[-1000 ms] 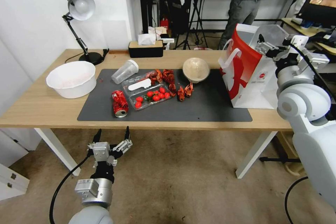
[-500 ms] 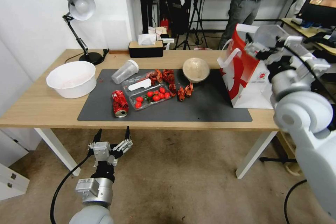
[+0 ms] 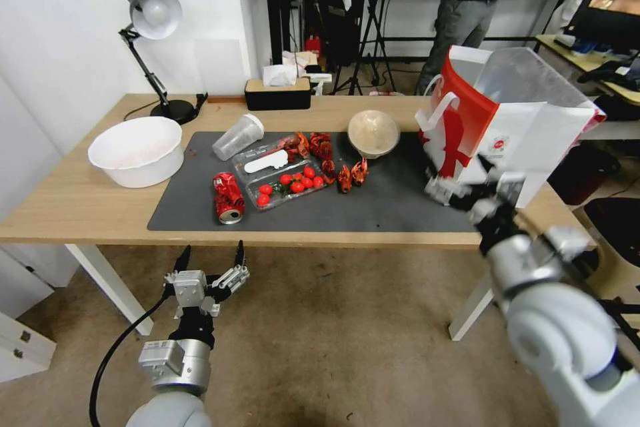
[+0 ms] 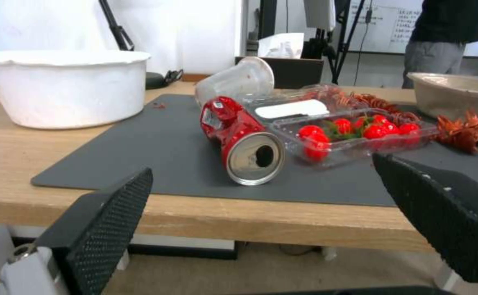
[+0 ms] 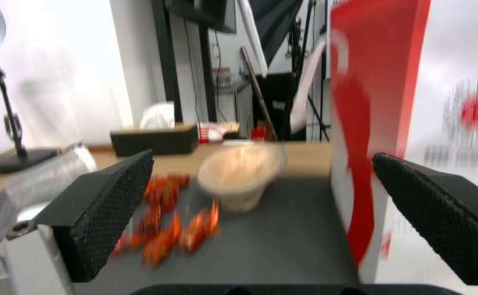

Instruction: Pick up the trash from the table and place it into the takeout bag.

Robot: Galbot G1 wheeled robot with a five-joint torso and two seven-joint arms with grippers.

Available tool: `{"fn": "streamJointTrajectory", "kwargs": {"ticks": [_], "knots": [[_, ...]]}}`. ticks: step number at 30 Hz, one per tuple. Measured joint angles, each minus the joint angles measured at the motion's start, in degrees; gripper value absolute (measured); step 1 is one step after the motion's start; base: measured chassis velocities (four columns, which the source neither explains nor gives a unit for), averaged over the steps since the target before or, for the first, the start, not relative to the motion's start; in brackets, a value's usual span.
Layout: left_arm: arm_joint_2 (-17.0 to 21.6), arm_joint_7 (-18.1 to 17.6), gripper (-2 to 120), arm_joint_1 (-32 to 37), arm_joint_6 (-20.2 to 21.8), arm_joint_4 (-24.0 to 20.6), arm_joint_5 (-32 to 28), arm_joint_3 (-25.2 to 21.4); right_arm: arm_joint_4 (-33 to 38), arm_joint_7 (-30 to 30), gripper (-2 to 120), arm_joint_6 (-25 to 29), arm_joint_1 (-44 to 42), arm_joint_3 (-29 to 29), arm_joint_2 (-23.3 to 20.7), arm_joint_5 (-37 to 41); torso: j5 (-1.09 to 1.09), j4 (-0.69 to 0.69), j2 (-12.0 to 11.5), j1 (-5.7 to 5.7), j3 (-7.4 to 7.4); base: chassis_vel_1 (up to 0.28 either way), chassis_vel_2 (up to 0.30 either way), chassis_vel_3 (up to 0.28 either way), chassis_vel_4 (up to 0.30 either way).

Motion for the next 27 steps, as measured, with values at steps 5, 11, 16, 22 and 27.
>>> {"fn": "streamJointTrajectory", "kwargs": {"ticks": [5,11,16,22,27], "knots": [[0.0,0.0,100,0.1,-0.2,-0.1,-0.1,0.3,-4.2,-4.1,100,10.5,-5.9,-0.7,2.4,-2.3,0.0,0.0,0.0,0.0,0.0,0.0,0.0,0.0,0.0],[0.0,0.1,100,0.1,-0.2,-0.2,-0.1,0.5,-7.5,-6.6,100,17.5,-8.8,-1.2,4.4,-3.1,-0.01,0.0,0.0,0.0,0.0,0.0,0.0,0.0,0.0],[-0.1,0.1,100,0.5,-0.4,-0.4,0.0,0.5,-10.1,-7.1,100,20.2,-10.4,-1.7,5.6,-5.1,-0.01,0.01,0.0,0.0,0.0,0.0,0.0,0.0,0.0],[0.1,0.0,100,0.9,-0.8,-0.6,0.1,0.5,-11.3,-7.3,100,21.4,-11.5,-2.0,6.7,-7.1,0.0,0.01,0.0,0.0,0.0,0.0,0.0,0.0,0.0],[0.2,0.0,100,0.8,-0.8,-1.1,0.4,0.5,-11.4,-7.3,100,21.7,-11.9,-2.0,6.7,-7.5,0.0,0.0,0.0,0.0,0.01,0.0,0.0,0.0,0.0]]}}
